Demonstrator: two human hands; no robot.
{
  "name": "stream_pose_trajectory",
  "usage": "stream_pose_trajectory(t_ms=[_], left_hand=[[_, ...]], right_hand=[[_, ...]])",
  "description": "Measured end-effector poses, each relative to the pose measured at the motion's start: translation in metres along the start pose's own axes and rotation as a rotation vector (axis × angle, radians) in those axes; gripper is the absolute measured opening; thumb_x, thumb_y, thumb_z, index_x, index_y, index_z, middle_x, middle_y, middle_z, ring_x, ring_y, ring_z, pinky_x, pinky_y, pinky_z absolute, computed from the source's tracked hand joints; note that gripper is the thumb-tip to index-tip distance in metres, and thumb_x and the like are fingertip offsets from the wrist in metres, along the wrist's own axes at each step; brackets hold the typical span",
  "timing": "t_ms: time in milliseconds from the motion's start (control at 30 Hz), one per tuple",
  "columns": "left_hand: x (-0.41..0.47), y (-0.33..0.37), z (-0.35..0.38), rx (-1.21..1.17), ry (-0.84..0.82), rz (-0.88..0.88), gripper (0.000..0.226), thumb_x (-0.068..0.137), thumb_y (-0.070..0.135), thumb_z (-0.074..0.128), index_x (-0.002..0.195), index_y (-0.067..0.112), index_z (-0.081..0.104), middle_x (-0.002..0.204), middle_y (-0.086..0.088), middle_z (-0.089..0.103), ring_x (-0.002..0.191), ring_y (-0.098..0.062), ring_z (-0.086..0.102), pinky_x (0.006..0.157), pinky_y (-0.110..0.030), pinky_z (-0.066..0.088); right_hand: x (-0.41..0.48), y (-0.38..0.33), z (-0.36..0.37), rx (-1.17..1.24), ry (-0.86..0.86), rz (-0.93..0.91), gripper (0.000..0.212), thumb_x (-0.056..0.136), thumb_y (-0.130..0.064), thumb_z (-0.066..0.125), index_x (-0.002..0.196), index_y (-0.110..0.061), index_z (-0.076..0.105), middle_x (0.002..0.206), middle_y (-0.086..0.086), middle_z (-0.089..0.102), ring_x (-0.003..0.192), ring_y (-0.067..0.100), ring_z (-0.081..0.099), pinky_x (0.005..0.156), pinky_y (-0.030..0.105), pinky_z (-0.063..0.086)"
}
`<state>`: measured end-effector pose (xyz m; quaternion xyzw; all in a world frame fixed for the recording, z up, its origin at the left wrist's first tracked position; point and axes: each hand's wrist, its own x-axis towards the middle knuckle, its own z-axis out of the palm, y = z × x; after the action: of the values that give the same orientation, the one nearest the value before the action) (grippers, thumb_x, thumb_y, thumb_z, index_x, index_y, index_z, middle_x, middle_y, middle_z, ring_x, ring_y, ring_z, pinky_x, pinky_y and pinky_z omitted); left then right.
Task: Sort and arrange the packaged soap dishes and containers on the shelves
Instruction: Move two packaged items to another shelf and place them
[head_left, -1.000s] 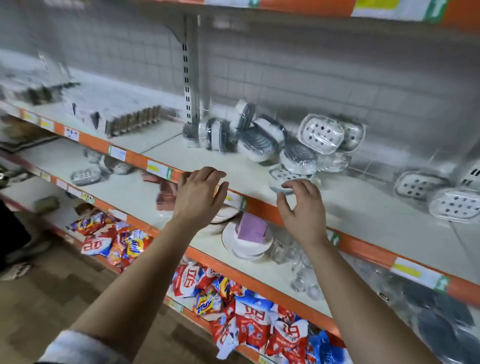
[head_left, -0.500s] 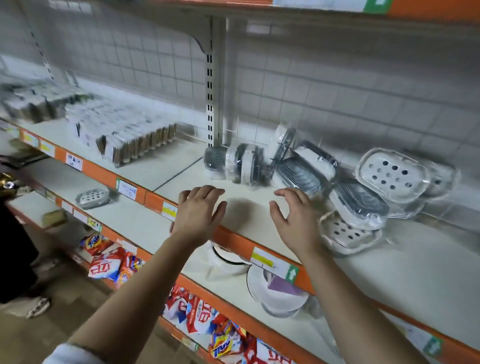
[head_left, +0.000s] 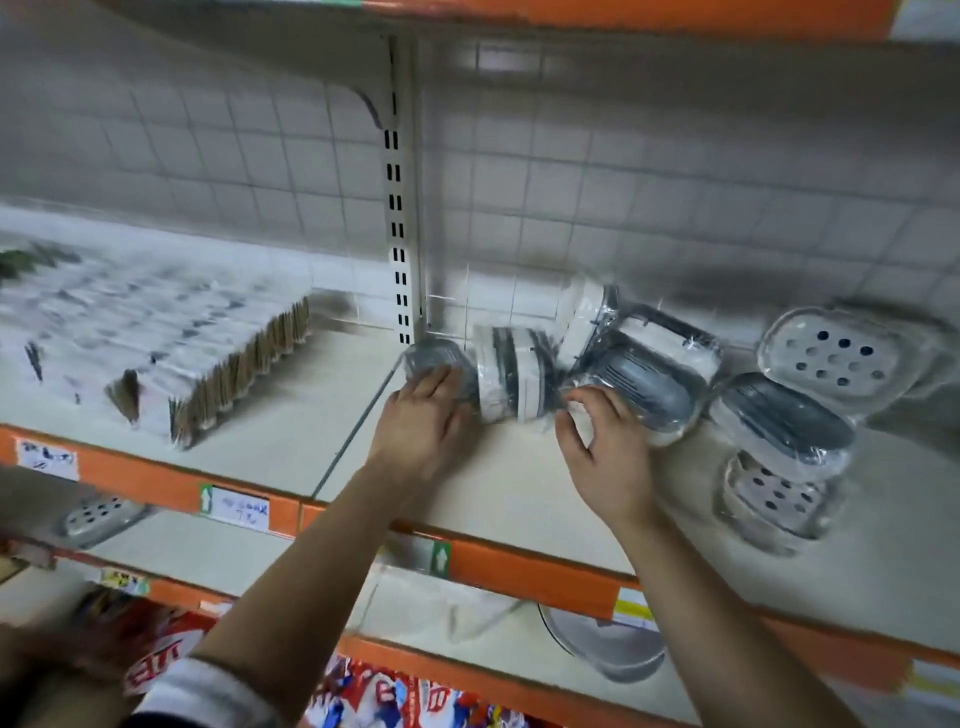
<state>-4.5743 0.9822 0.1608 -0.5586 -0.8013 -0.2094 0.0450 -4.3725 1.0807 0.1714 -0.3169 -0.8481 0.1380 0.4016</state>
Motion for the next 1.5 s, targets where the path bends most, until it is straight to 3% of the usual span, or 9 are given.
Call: stream_pose_trajectory(t_ms=[200,400,633,833,1067,1233,1333,1400,1500], left_hand=[[0.003,-0.030,-0.008,-0.011,-0.009,0.067,0.071,0.089,0.056,0.023,0.132,0.011,0.057,0.131,-0.009,0.055,0.117,-0.033,0.046,0.095,-0.040,0.042],[-0.013,-0.056,-0.012,-0.054,0.117,-0.034,0.046,0.082,0.050,0.067,0.110,0.013,0.064,0.115,-0.008,0.053,0.111,-0.030,0.046,0.081,-0.041,0.050],[-0.024,-0.066,-0.015,-0.096,0.170,0.022,0.040,0.073,0.042,0.075,0.094,0.010,0.063,0.102,-0.008,0.060,0.100,-0.030,0.049,0.079,-0.040,0.049],[-0.030,-0.069,-0.020,-0.123,0.325,0.033,0.041,0.072,0.047,0.056,0.083,0.008,0.063,0.088,-0.009,0.062,0.092,-0.033,0.052,0.080,-0.040,0.048],[-0.032,-0.081,-0.022,-0.048,0.271,-0.106,0.036,0.076,0.037,0.077,0.086,0.005,0.064,0.094,-0.012,0.063,0.097,-0.036,0.052,0.080,-0.044,0.047],[-0.028,-0.079,-0.021,-0.033,0.235,-0.162,0.042,0.081,0.039,0.073,0.098,0.002,0.061,0.105,-0.015,0.062,0.103,-0.037,0.050,0.084,-0.046,0.045],[-0.028,-0.078,-0.021,-0.048,0.243,-0.173,0.042,0.082,0.040,0.072,0.099,0.003,0.061,0.107,-0.015,0.062,0.105,-0.036,0.049,0.085,-0.045,0.044],[-0.028,-0.078,-0.020,-0.058,0.252,-0.178,0.042,0.082,0.040,0.072,0.099,0.004,0.061,0.107,-0.015,0.062,0.106,-0.036,0.049,0.085,-0.045,0.044],[-0.028,-0.079,-0.019,-0.077,0.267,-0.177,0.041,0.082,0.040,0.073,0.099,0.005,0.062,0.107,-0.013,0.062,0.107,-0.035,0.049,0.086,-0.045,0.044]], right_hand=[[0.000,-0.018,0.018,-0.033,0.097,0.051,0.016,0.090,-0.010,0.063,0.105,-0.005,0.067,0.108,0.008,0.065,0.103,0.027,0.059,0.091,0.046,0.049],[0.002,-0.048,0.039,0.001,0.085,0.004,0.022,0.089,-0.013,0.061,0.108,-0.005,0.069,0.107,0.009,0.066,0.097,0.026,0.063,0.089,0.038,0.051],[0.010,-0.069,0.066,-0.086,-0.017,0.071,0.041,0.091,-0.015,0.063,0.130,-0.001,0.059,0.127,0.019,0.060,0.117,0.036,0.056,0.104,0.040,0.042],[0.021,-0.071,0.079,-0.132,-0.075,0.161,0.051,0.092,-0.026,0.064,0.136,-0.004,0.051,0.128,0.017,0.046,0.118,0.030,0.049,0.103,0.033,0.039],[0.026,-0.070,0.087,-0.078,-0.050,0.190,0.040,0.088,-0.030,0.069,0.118,-0.006,0.054,0.115,0.014,0.056,0.098,0.030,0.057,0.077,0.033,0.046],[0.024,-0.073,0.087,-0.077,-0.066,0.174,0.036,0.084,-0.017,0.069,0.114,-0.002,0.054,0.095,0.015,0.064,0.079,0.038,0.062,0.065,0.039,0.050],[0.024,-0.074,0.084,-0.136,-0.114,0.142,0.056,0.080,-0.014,0.066,0.133,-0.003,0.050,0.117,0.017,0.063,0.100,0.037,0.060,0.083,0.041,0.050],[0.025,-0.075,0.082,-0.245,-0.183,0.103,0.067,0.081,-0.016,0.061,0.144,-0.005,0.040,0.136,0.016,0.053,0.117,0.034,0.052,0.100,0.037,0.039],[0.028,-0.077,0.084,-0.392,-0.275,0.007,0.071,0.084,-0.020,0.058,0.148,-0.003,0.031,0.147,0.013,0.041,0.129,0.029,0.040,0.111,0.032,0.026]])
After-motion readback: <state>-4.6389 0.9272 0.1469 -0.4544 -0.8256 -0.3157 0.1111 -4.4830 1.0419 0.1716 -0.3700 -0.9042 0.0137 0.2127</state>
